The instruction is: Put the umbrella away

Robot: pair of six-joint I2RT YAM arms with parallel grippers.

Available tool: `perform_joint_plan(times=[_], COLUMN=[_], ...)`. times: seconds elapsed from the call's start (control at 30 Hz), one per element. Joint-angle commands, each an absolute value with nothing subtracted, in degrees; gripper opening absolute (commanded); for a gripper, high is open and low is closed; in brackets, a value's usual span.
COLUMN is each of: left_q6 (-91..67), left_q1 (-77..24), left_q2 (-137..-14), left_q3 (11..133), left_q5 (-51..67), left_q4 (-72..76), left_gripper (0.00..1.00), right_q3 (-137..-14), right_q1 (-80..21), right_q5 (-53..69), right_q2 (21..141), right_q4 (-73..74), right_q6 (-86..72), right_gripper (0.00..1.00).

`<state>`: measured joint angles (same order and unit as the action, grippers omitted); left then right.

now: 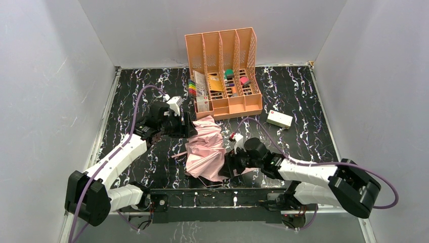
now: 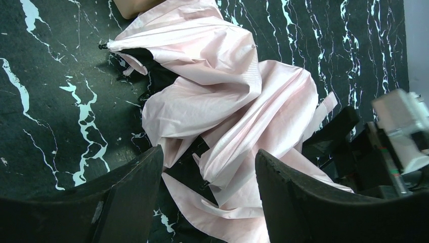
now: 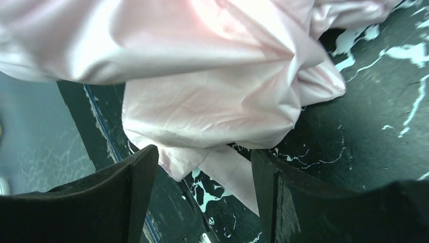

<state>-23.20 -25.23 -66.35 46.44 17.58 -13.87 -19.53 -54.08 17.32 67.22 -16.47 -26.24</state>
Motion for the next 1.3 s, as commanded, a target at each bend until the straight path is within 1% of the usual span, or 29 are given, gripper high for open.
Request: perform_joint_plan(times=[0.0,0.13,0.27,0.47,0.67,0.77,0.83,0.93,1.07,1.2,1.27], left_q6=[-23.3,-21.65,-19.72,-19.53,-20.63,-20.67,-20.7,-20.87,-21.56,-22.05,-22.21], left_q1=[-25.14,-25.17,-25.17,-25.2,-25.21,-25.22,-25.21,-25.17,-25.16,-25.2,-25.19], left_q2=[-65.88,-63.34,-61.19,-60.81,-61.14,-61.64,-61.82,-61.96,-62.62,-64.45,-65.36], left_q3=[46.86,47.34,48.18,48.19,47.21,47.28,47.45,47.63,47.58,47.72,47.77], left_q5=[19.65,21.32,21.12,21.02,21.56,21.71,21.31,19.86,19.06,20.07,20.76], left_q4=[-14.45,-15.43,-17.59,-18.34,-16.77,-16.3,-16.1,-15.72,-14.19,-12.47,-11.7], left_gripper=[0.65,0.7,0.76,0.77,0.76,0.75,0.75,0.75,0.75,0.74,0.74], right_q3=[-21.83,-23.18,-23.81,-21.87,-18.96,-19.44,-19.85,-20.83,-21.54,-23.72,-25.38], right_q1=[-54.23,-54.18,-54.14,-54.14,-54.13,-54.14,-54.14,-54.14,-54.1,-54.14,-54.08], right_q5=[9.66,3.79,7.17,16.83,17.3,20.13,22.59,24.34,24.75,25.28,24.66], right_q2=[61.52,57.52,57.66,63.67,69.12,72.54,73.76,73.39,68.42,63.46,62.6], right_q4=[-13.57,-6.72,-5.71,-14.69,-27.36,-32.98,-35.98,-35.27,-31.27,-27.93,-27.19], right_q6=[-30.42,-32.65,-32.91,-33.23,-34.69,-35.47,-36.54,-37.32,-38.19,-39.6,-40.2], right_gripper=[0.77,0.78,0.78,0.79,0.79,0.77,0.73,0.59,0.43,0.31,0.24])
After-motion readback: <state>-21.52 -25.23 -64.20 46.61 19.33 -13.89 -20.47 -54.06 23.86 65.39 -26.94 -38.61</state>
